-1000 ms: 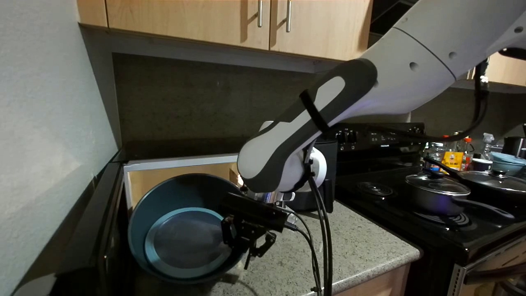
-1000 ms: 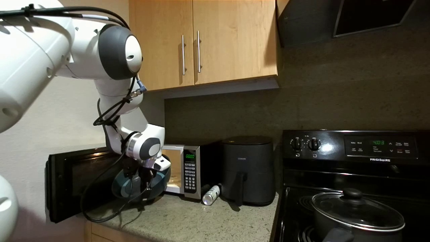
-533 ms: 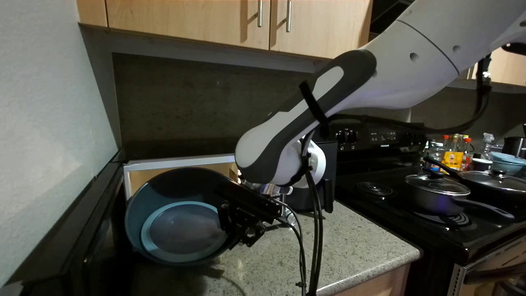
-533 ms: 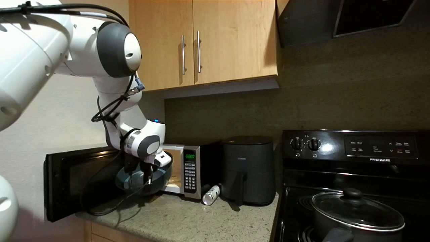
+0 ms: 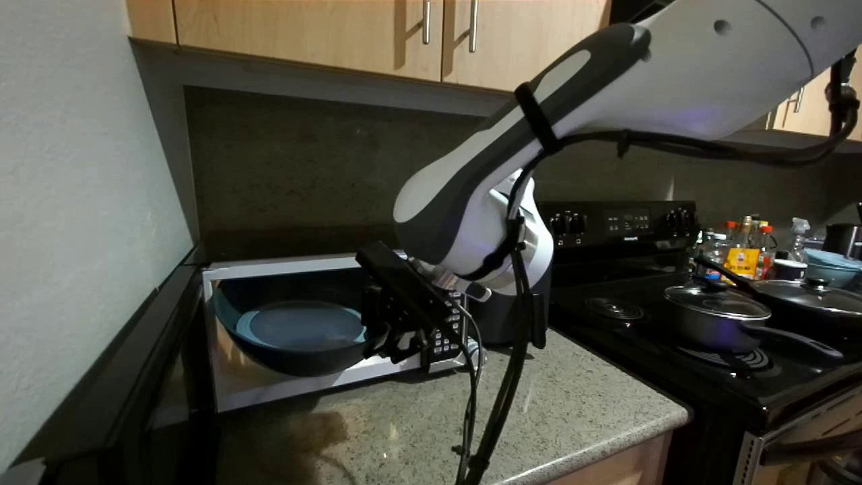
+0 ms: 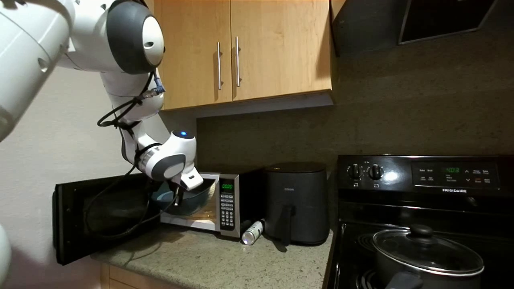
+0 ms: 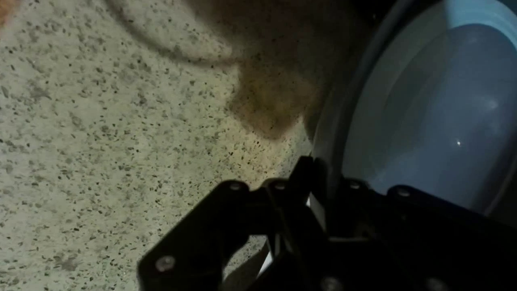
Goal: Open the microwave door, place the blue bowl inside the microwave
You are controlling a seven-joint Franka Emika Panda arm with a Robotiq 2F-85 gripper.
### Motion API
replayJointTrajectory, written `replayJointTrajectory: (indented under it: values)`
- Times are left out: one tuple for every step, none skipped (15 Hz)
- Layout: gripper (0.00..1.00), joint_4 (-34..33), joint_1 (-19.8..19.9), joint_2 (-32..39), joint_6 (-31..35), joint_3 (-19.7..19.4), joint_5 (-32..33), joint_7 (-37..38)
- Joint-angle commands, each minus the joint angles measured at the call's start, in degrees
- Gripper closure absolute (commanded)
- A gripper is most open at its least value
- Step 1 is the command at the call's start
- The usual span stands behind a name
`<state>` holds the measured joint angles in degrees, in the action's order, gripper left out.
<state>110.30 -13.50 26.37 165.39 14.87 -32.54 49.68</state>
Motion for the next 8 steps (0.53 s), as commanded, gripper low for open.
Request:
replayJointTrajectory:
  values:
    - [0.94, 2.0, 0.4, -2.5, 3.9, 0.8, -4.3, 0.2]
    - [0.94, 1.5, -0.3, -1.9, 2.2, -0.3, -3.4, 0.8]
    - [0.94, 1.4, -1.1, -1.4, 1.5, -1.5, -2.2, 1.9]
    - [0.94, 1.0, -2.1, -0.6, 0.2, -2.9, -0.8, 3.0]
    - [0.94, 0.5, -2.9, -0.1, -0.5, -4.2, 0.1, 4.3]
    - [0.94, -0.4, -3.8, 0.7, -1.7, -5.6, 1.5, 5.9]
    - [0.94, -1.3, -4.2, 1.4, -3.2, -6.5, 2.7, 6.9]
    - [0.94, -2.8, -4.8, 2.4, -4.7, -7.6, 4.3, 8.6]
